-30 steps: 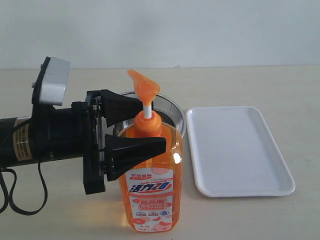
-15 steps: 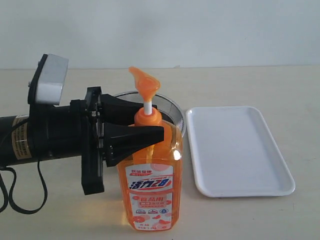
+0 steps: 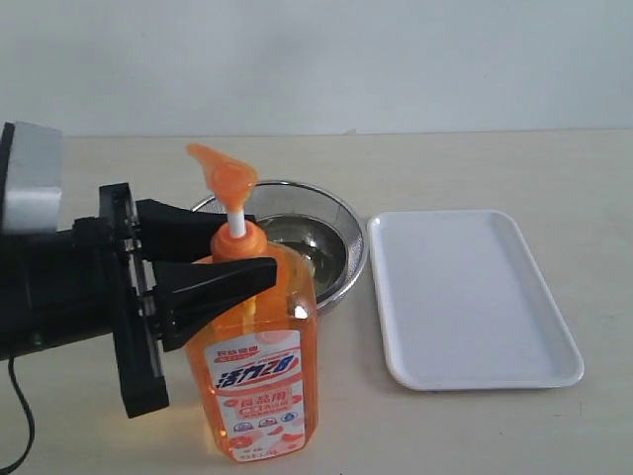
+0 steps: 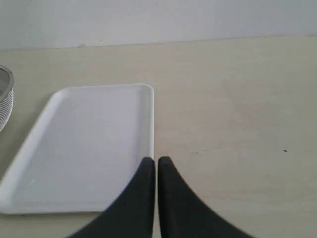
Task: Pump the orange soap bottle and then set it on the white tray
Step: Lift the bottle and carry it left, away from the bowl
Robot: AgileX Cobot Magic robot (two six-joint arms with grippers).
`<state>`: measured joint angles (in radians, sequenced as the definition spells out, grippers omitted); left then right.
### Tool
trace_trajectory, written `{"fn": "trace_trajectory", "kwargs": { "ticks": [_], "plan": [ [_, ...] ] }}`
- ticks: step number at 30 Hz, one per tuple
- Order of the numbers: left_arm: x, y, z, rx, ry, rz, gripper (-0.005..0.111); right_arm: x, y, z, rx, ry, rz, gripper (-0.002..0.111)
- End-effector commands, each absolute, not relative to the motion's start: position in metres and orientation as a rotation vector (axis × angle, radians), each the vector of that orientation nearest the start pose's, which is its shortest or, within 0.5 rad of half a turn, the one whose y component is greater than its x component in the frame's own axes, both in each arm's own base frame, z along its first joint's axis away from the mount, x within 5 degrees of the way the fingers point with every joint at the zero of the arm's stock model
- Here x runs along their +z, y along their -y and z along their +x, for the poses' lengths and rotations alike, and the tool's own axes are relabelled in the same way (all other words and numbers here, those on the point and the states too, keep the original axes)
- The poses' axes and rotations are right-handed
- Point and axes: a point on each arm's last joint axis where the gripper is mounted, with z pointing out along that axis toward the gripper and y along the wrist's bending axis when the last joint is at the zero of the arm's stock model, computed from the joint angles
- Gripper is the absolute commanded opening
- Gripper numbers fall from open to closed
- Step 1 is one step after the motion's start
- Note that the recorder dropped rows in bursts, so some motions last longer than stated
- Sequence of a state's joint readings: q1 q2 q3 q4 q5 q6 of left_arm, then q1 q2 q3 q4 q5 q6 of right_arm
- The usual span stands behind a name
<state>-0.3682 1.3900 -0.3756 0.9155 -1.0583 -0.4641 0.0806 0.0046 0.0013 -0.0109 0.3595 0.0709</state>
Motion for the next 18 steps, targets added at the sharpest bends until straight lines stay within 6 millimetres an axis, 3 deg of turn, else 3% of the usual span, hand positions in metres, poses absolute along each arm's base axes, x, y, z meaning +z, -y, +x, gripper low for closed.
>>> {"fn": "trace_trajectory", "kwargs": {
  "ticks": [1, 11, 18],
  "plan": [
    [0.231, 0.130, 0.174, -0.814, -1.358, 0.840, 0.005, 0.181, -0.004, 0.053, 0.094, -1.841, -0.016, 0.000],
    [0.251, 0.107, 0.156, -0.625, -1.421, 0.717, 0.005, 0.181, -0.004, 0.053, 0.094, -1.841, -0.016, 0.000],
    [0.277, 0.084, 0.140, -0.482, -1.410, 0.556, 0.005, 0.181, -0.004, 0.053, 0.094, -1.841, -0.016, 0.000]
  ]
}}
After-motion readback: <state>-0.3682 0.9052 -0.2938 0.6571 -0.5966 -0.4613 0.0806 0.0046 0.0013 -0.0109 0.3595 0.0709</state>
